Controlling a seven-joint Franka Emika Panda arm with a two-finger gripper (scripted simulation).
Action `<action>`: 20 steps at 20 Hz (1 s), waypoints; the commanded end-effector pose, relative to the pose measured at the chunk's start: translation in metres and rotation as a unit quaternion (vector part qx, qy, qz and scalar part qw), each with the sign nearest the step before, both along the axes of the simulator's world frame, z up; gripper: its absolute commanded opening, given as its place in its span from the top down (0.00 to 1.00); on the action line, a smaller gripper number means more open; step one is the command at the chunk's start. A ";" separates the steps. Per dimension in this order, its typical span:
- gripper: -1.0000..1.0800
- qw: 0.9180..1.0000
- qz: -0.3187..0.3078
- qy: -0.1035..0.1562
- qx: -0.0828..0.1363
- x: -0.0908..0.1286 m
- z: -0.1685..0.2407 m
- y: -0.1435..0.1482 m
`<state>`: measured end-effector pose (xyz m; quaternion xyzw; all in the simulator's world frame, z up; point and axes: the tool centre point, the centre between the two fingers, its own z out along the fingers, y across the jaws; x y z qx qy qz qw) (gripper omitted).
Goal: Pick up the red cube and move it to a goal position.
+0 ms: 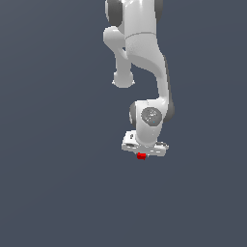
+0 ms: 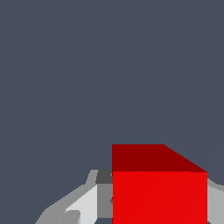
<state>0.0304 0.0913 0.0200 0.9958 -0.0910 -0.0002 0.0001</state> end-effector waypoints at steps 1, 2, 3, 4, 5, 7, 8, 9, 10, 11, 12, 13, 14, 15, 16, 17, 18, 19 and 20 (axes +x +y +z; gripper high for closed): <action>1.00 1.000 0.000 0.000 0.000 0.000 0.000 0.000; 1.00 1.000 0.000 0.000 0.000 0.000 0.000 0.000; 1.00 1.000 0.000 0.000 0.000 0.000 0.000 0.000; 1.00 1.000 0.000 0.000 0.000 0.000 0.000 0.000; 1.00 1.000 0.000 0.000 0.000 0.000 0.000 0.000; 1.00 1.000 0.000 0.000 0.000 0.000 0.000 0.000; 1.00 1.000 0.000 0.000 0.000 0.000 0.001 -0.001; 1.00 1.000 0.000 0.000 0.000 -0.001 0.002 -0.002; 1.00 1.000 0.000 0.000 0.000 -0.001 0.003 -0.003; 1.00 1.000 0.000 0.000 0.000 -0.002 0.005 -0.004; 1.00 1.000 0.000 0.000 0.000 -0.003 0.007 -0.006; 1.00 1.000 0.000 0.000 0.000 -0.004 0.010 -0.008; 1.00 1.000 0.000 0.000 0.000 -0.005 0.013 -0.011; 1.00 1.000 0.000 0.000 0.000 -0.006 0.016 -0.014; 1.00 1.000 0.000 0.000 0.000 -0.008 0.020 -0.017; 1.00 1.000 0.000 0.000 0.000 -0.010 0.024 -0.021; 1.00 1.000 0.000 0.000 0.000 -0.012 0.029 -0.025; 1.00 1.000 0.000 0.000 0.000 -0.014 0.034 -0.030; 1.00 1.000 0.000 0.000 0.000 -0.016 0.040 -0.035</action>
